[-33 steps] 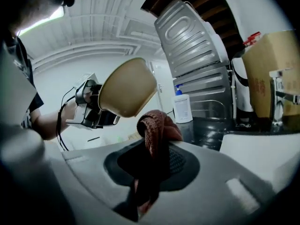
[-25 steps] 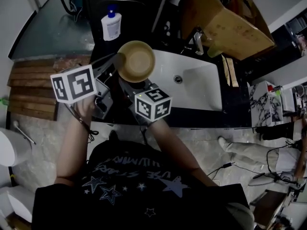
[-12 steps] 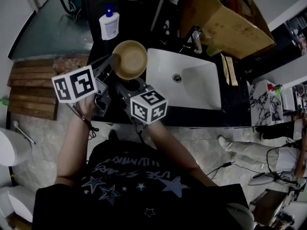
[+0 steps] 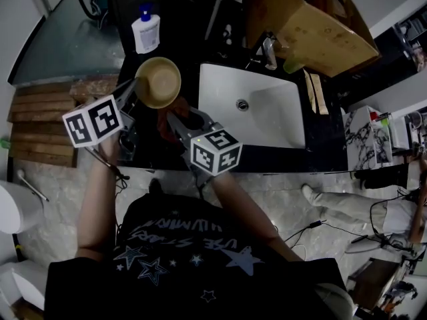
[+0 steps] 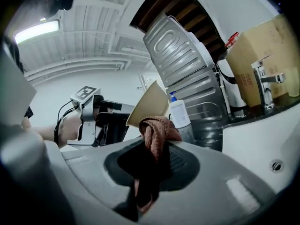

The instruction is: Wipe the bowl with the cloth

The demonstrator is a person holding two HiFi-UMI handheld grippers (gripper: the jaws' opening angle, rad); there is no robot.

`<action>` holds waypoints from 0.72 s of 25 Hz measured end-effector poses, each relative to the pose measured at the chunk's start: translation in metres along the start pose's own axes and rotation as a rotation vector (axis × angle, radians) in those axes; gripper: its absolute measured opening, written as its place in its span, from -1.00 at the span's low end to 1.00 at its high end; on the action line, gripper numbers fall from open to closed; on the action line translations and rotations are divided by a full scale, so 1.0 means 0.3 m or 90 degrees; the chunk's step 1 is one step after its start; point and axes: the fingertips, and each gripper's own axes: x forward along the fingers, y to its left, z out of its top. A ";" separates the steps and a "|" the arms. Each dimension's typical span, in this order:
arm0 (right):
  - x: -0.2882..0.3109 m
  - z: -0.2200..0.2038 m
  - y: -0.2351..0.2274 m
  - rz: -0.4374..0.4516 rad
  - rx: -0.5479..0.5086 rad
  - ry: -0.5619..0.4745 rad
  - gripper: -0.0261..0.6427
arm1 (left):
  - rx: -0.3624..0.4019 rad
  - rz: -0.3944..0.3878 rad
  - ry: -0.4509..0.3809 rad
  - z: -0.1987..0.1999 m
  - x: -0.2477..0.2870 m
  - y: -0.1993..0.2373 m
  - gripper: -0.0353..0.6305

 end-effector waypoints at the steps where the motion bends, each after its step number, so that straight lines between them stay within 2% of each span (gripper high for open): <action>1: -0.007 0.002 -0.006 -0.004 0.000 -0.001 -0.72 | 0.007 0.007 0.002 -0.005 -0.002 0.008 -0.84; 7: -0.046 0.020 -0.079 -0.046 0.016 -0.015 -0.72 | 0.048 0.020 0.044 -0.065 -0.019 0.022 -0.84; 13: -0.056 0.037 -0.132 -0.055 0.026 -0.023 -0.72 | 0.040 -0.017 0.087 -0.136 -0.032 -0.008 -0.84; 18: -0.044 0.041 -0.140 -0.047 0.034 -0.023 -0.72 | 0.027 -0.043 0.100 -0.140 -0.036 -0.026 -0.84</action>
